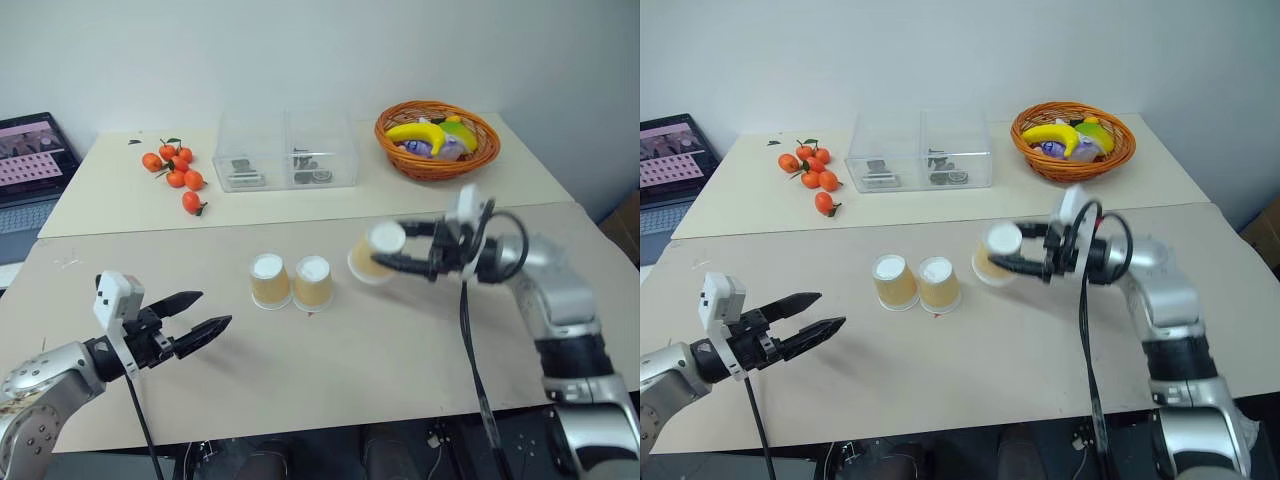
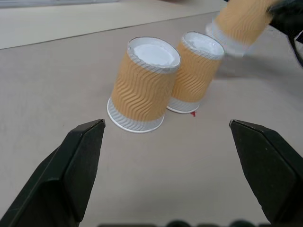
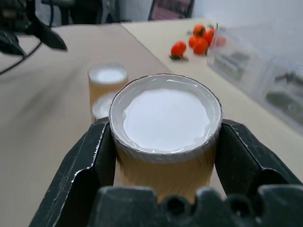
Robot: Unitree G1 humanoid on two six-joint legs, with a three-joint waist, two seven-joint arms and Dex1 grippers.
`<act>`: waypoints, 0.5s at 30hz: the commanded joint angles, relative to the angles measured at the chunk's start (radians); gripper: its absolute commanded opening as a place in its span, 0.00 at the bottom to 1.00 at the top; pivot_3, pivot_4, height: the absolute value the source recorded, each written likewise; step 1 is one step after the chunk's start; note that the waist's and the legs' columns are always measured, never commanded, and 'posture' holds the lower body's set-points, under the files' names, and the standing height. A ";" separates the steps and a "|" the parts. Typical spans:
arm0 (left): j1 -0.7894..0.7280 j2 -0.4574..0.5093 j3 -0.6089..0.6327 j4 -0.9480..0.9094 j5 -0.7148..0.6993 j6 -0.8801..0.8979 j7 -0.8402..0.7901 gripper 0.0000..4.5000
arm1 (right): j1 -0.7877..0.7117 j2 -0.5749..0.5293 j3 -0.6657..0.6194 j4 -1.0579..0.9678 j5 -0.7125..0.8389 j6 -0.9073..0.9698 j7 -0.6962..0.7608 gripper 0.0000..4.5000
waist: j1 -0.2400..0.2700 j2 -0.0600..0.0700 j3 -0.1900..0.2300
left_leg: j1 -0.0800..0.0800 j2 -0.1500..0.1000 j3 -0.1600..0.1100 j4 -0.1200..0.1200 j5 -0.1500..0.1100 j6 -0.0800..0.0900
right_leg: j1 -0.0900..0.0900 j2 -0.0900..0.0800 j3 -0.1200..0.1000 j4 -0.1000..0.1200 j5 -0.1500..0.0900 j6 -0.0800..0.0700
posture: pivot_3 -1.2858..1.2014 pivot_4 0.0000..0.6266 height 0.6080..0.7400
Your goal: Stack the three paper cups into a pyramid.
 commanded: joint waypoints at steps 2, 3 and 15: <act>0.019 -0.031 -0.008 -0.038 0.023 -0.047 0.007 1.00 | -0.115 0.033 0.021 0.030 -0.003 0.032 -0.005 0.62 | 0.000 -0.001 0.000 | 0.000 0.002 0.000 0.000 0.000 0.000 | 0.000 0.002 0.000 0.000 0.000 -0.001 | 0.52 0.24 0.93; 0.024 -0.035 -0.015 -0.040 0.031 -0.053 0.005 1.00 | -0.139 0.047 0.026 0.037 0.003 0.047 -0.007 0.62 | 0.000 -0.001 0.000 | 0.000 0.002 0.000 0.000 0.000 0.000 | 0.000 0.002 0.000 0.000 0.001 -0.001 | 0.52 0.24 0.93; -0.010 -0.047 -0.126 -0.058 0.121 -0.120 -0.007 1.00 | -0.356 0.255 0.126 0.143 0.034 0.224 0.008 0.62 | -0.001 0.000 0.000 | -0.001 0.006 0.000 0.000 -0.001 -0.001 | -0.003 0.006 0.000 0.000 0.003 -0.005 | 0.52 0.24 0.93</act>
